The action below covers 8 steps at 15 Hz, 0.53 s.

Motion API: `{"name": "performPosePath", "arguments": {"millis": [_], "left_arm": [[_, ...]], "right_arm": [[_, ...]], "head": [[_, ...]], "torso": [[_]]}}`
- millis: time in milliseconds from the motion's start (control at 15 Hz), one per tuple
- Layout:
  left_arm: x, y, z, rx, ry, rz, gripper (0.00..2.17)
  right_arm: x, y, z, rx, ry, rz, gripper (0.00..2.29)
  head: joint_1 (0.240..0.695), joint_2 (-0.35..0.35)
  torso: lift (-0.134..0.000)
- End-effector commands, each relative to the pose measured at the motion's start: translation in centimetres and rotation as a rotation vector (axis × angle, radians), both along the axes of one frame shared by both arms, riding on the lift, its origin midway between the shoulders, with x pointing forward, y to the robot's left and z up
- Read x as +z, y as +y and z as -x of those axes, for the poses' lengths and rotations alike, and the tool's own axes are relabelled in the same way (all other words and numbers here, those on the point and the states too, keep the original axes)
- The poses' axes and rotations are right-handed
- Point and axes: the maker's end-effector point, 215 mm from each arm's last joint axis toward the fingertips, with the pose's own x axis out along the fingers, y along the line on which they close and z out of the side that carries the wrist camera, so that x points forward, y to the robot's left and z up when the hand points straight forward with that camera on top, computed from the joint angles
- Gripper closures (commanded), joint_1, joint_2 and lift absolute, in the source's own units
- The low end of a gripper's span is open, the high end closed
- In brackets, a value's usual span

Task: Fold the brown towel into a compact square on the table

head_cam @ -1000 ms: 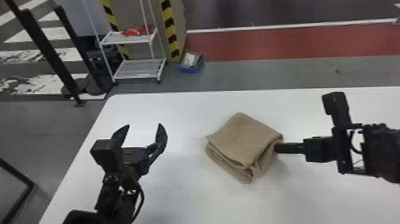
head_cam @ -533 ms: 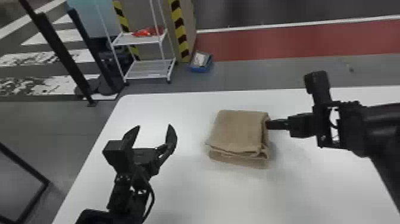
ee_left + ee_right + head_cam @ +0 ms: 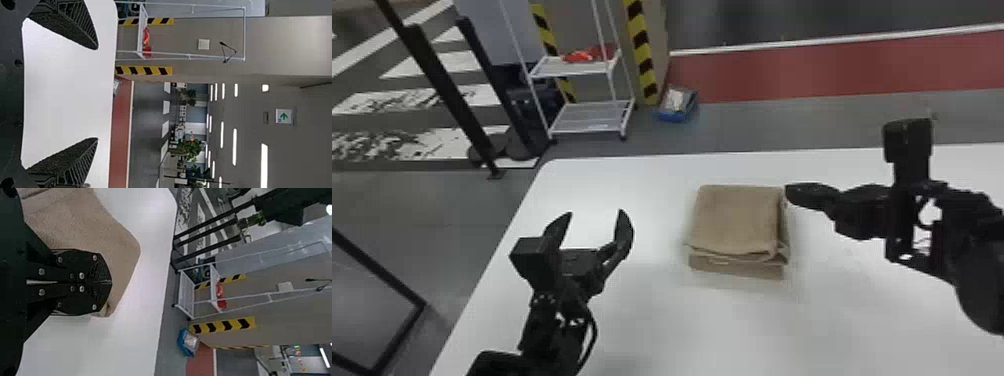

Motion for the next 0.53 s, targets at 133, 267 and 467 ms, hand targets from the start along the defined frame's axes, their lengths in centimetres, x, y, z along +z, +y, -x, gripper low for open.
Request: {"name": "performPosePath", "arguments": {"millis": [133, 267, 467], "left_arm": [[-0.3, 0.1, 0.0, 0.003, 0.005, -0.001, 0.05], [-0.3, 0.2, 0.0, 0.003, 0.005, -0.001, 0.05], [-0.5, 0.1, 0.0, 0.001, 0.010, -0.001, 0.05]], "right_arm": [[-0.3, 4.0, 4.8, 0.121, 0.042, -0.027, 2.08], [-2.0, 5.8, 6.6, 0.180, 0.095, -0.020, 2.08], [-5.1, 6.2, 7.4, 0.200, 0.146, 0.038, 2.08]], "head": [[0.695, 0.265], [0.695, 0.289], [0.695, 0.326]], "torso": [[-0.125], [-0.125], [-0.125]]}}
